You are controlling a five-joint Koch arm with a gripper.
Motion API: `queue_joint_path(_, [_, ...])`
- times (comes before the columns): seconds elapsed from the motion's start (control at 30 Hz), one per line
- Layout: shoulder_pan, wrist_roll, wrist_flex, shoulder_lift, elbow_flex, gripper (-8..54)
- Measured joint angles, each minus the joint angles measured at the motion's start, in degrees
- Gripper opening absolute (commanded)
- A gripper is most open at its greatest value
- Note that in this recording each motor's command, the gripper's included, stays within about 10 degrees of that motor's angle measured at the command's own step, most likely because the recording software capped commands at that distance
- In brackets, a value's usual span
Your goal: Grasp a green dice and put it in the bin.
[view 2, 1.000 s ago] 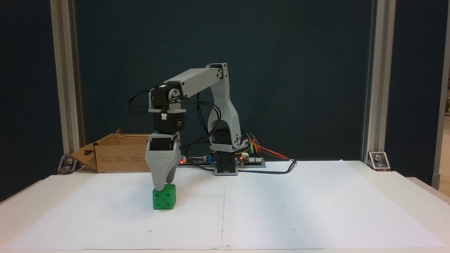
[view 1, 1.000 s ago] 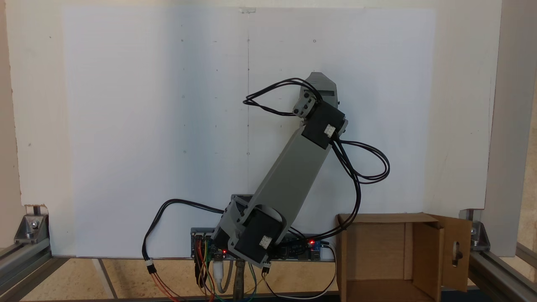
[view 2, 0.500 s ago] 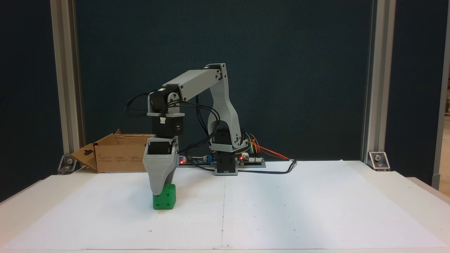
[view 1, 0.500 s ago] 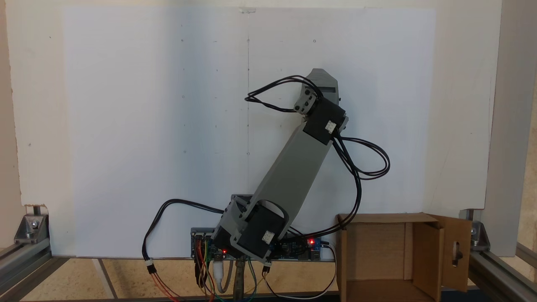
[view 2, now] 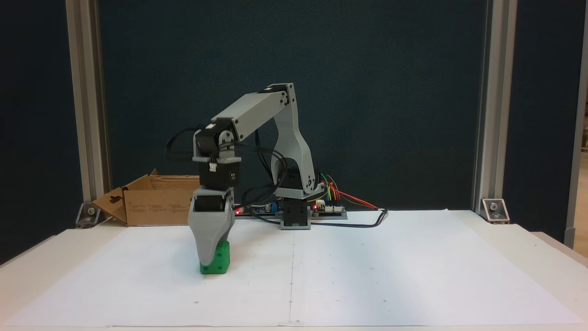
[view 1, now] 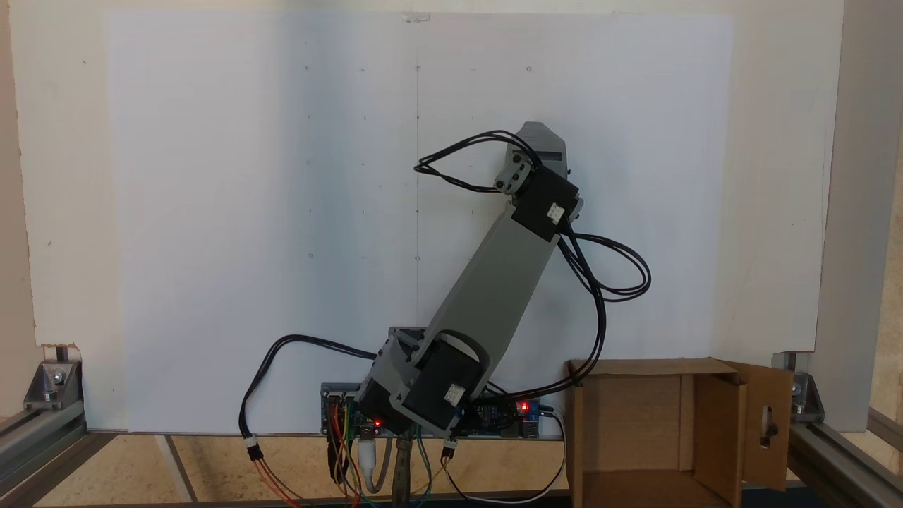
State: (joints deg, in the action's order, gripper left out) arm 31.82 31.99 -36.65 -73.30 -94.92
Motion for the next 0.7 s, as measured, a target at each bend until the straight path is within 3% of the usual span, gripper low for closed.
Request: queue_joint_path(0.7, [-0.44, 0.0, 4.39, 2.64, -0.44, 41.2])
